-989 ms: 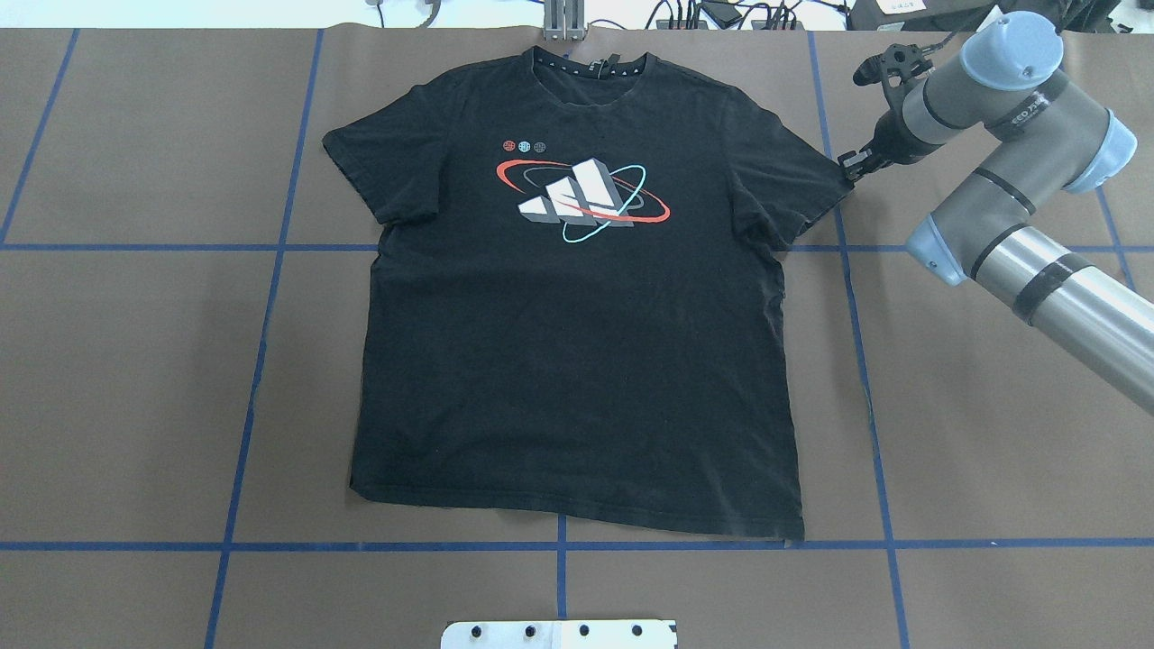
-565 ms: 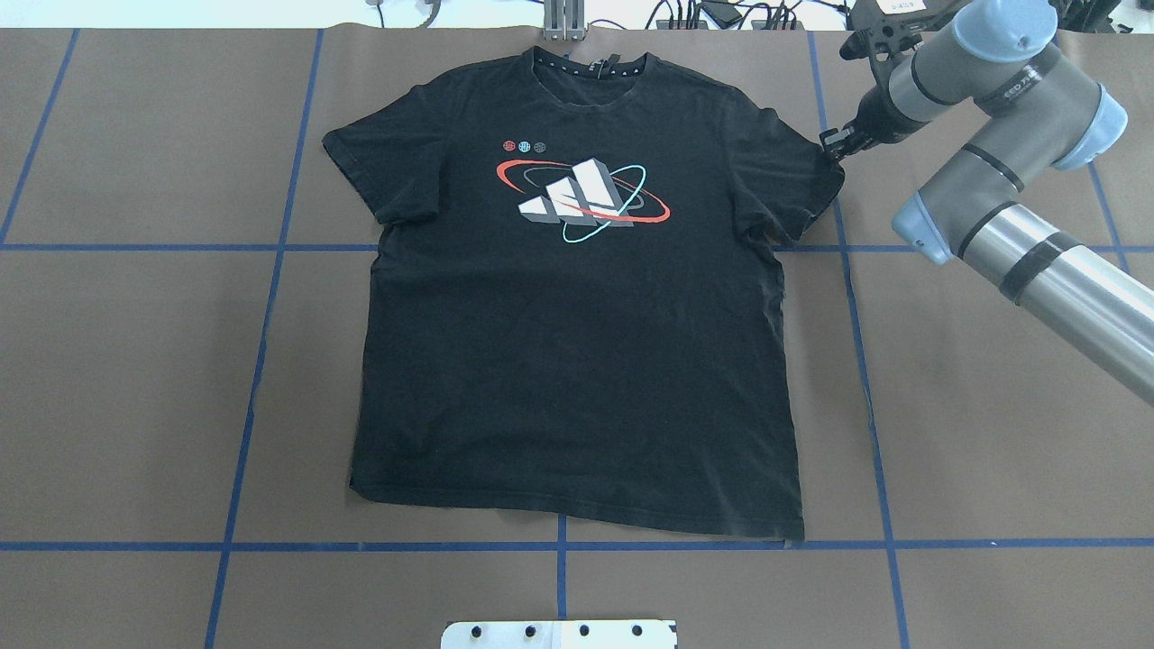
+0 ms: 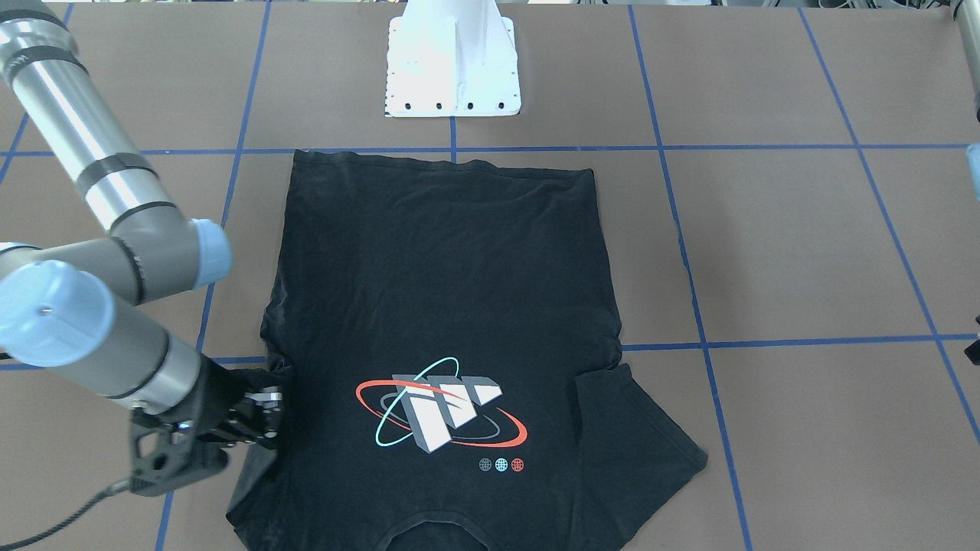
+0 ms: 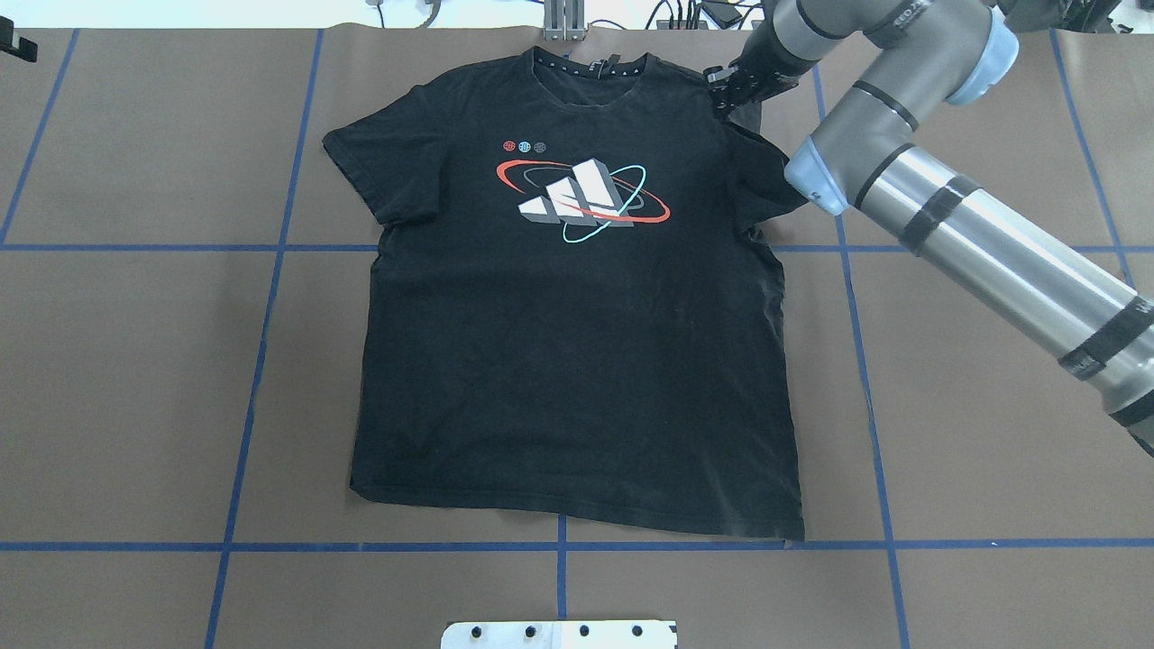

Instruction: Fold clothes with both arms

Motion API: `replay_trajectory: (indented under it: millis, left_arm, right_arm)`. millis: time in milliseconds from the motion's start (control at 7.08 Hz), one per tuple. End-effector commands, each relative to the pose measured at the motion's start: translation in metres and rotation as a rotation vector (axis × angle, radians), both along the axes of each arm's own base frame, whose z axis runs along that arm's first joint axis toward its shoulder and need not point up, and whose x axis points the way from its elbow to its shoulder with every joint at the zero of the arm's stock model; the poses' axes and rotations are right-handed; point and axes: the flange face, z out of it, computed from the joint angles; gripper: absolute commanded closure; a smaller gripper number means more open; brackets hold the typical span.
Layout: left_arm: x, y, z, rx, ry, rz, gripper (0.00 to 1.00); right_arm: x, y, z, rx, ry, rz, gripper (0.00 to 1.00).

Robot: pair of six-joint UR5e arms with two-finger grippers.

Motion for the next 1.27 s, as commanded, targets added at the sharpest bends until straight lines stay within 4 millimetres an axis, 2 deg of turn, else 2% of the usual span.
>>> replay_trajectory:
  millis: [0,141,283,424,565,707,848,989,1131]
  left_arm:
    - [0.005,-0.003,0.005,0.002,0.01,-0.008,0.0]
    - [0.005,-0.003,0.005,0.004,0.01,-0.008,0.0]
    - [0.005,-0.005,0.004,0.004,0.009,-0.009,0.0]
    - [0.005,-0.006,0.004,0.003,0.009,-0.009,0.0]
    - [0.008,-0.007,0.003,-0.001,0.011,-0.007,0.0]
    - [0.013,-0.008,0.0,0.0,0.015,-0.005,0.0]
    - [0.016,-0.01,-0.005,-0.007,0.023,-0.009,0.0]
    - [0.044,-0.014,-0.018,-0.024,0.038,0.0,0.0]
    - [0.092,-0.019,-0.036,-0.017,0.024,-0.016,0.0]
  right_arm:
    - [-0.067,-0.004,-0.035,0.036,0.083,0.059,1.0]
    - [-0.099,0.002,-0.045,0.037,0.112,0.087,1.0]
    - [-0.118,0.011,-0.052,0.042,0.127,0.139,1.0]
    - [-0.13,0.018,-0.052,0.047,0.139,0.169,0.01]
    - [-0.136,0.021,-0.055,0.035,0.137,0.201,0.0]
    - [-0.15,0.029,-0.063,-0.055,0.099,0.316,0.01]
    - [-0.151,0.029,-0.058,-0.078,0.099,0.381,0.0]
    - [-0.143,0.024,-0.054,-0.077,0.102,0.374,0.0]
    - [-0.116,0.008,-0.06,-0.111,0.066,0.332,0.0]
